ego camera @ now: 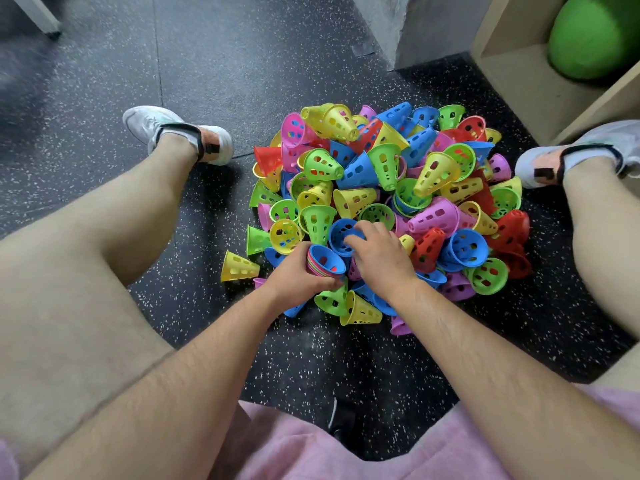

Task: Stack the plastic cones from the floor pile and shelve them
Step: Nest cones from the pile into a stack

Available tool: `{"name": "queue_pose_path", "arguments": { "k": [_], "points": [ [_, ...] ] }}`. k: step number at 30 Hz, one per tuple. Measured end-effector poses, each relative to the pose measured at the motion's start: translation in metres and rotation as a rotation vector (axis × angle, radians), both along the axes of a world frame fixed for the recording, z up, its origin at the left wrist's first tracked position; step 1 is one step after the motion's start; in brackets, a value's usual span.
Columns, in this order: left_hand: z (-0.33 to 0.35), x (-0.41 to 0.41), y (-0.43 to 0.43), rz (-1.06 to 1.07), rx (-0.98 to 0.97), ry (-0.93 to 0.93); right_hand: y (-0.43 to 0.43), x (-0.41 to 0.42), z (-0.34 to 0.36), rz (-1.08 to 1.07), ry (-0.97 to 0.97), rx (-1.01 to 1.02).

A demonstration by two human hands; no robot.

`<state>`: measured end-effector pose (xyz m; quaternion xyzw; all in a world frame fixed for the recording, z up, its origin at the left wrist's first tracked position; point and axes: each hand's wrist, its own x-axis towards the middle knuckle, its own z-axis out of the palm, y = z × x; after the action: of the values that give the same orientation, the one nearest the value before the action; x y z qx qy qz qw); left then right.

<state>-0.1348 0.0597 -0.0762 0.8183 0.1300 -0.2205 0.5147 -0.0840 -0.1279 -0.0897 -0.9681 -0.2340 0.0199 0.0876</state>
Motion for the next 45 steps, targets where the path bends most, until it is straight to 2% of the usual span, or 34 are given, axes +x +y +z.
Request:
{"name": "queue_pose_path", "arguments": {
  "k": [7, 11, 17, 20, 23, 31, 40, 45],
  "points": [
    [0.000, 0.000, 0.002, -0.007, 0.005, 0.010, 0.004, -0.004, -0.004, 0.013, 0.064, -0.097],
    [-0.002, -0.004, 0.003, -0.012, 0.003, 0.011, 0.013, -0.004, -0.009, 0.015, -0.026, -0.081],
    [-0.005, -0.006, 0.008, 0.025, 0.018, 0.003, 0.004, -0.005, -0.007, -0.156, -0.111, 0.225],
    [-0.006, -0.004, 0.006, 0.025, 0.032, -0.006, -0.004, -0.007, 0.007, -0.225, -0.028, 0.461],
    [-0.002, -0.003, 0.003, 0.015, 0.039, -0.022, -0.006, -0.012, 0.025, -0.166, 0.086, 0.602],
    [0.007, -0.009, 0.000, 0.017, 0.020, -0.075, 0.010, -0.041, 0.025, -0.045, 0.319, 0.564],
    [0.016, -0.024, 0.016, 0.082, 0.038, -0.028, 0.023, -0.046, 0.031, 0.039, 0.460, 0.475],
    [0.021, -0.025, 0.037, 0.194, 0.082, 0.033, 0.058, -0.041, 0.026, 0.078, 0.439, 0.461]
  ]
}}
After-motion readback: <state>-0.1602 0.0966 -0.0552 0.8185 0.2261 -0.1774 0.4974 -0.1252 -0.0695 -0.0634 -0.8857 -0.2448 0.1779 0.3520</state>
